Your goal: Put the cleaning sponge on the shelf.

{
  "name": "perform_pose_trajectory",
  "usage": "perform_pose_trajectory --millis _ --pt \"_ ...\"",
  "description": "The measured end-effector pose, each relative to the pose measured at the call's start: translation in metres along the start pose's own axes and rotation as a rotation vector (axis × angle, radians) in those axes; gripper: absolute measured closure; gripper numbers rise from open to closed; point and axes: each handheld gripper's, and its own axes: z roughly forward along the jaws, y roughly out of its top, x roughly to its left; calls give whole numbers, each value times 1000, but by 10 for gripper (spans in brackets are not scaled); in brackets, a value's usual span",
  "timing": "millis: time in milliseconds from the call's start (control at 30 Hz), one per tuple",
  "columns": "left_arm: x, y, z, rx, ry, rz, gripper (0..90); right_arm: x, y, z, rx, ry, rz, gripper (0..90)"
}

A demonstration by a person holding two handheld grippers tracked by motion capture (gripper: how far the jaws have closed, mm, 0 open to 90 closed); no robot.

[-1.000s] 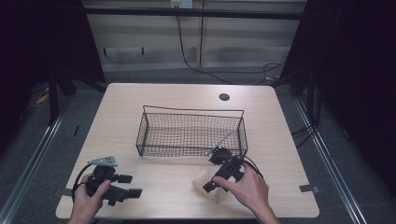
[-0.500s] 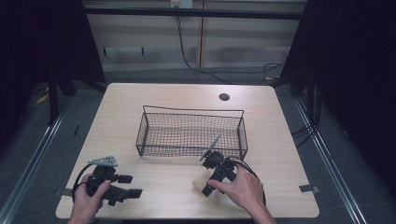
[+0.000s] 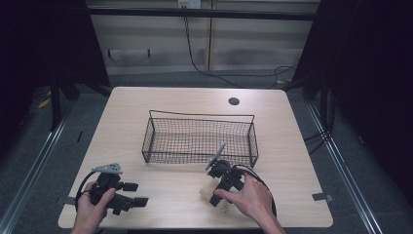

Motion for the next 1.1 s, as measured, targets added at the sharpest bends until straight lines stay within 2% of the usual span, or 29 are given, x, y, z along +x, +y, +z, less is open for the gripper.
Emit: perform_pose_trajectory --millis 167,200,433,500,733,933,1100 --pt "0 0 0 2 1 2 184 -1 0 -2 -1 -3 11 280" --pt "0 0 0 2 1 3 184 0 -1 -4 -3 8 27 281" --pt "0 0 0 0 1 -1 184 0 -1 -8 -9 20 41 281" --pt "0 0 0 0 0 -2 183 0 -2 -9 -3 12 27 281" --pt "0 0 -1 0 -1 -3 184 3 -1 -20 -8 9 41 281" --pt "0 0 -1 -4 -2 -4 184 2 2 -27 22 -3 36 281" --pt "0 0 -1 0 -2 -2 184 1 2 -32 15 -15 46 281"
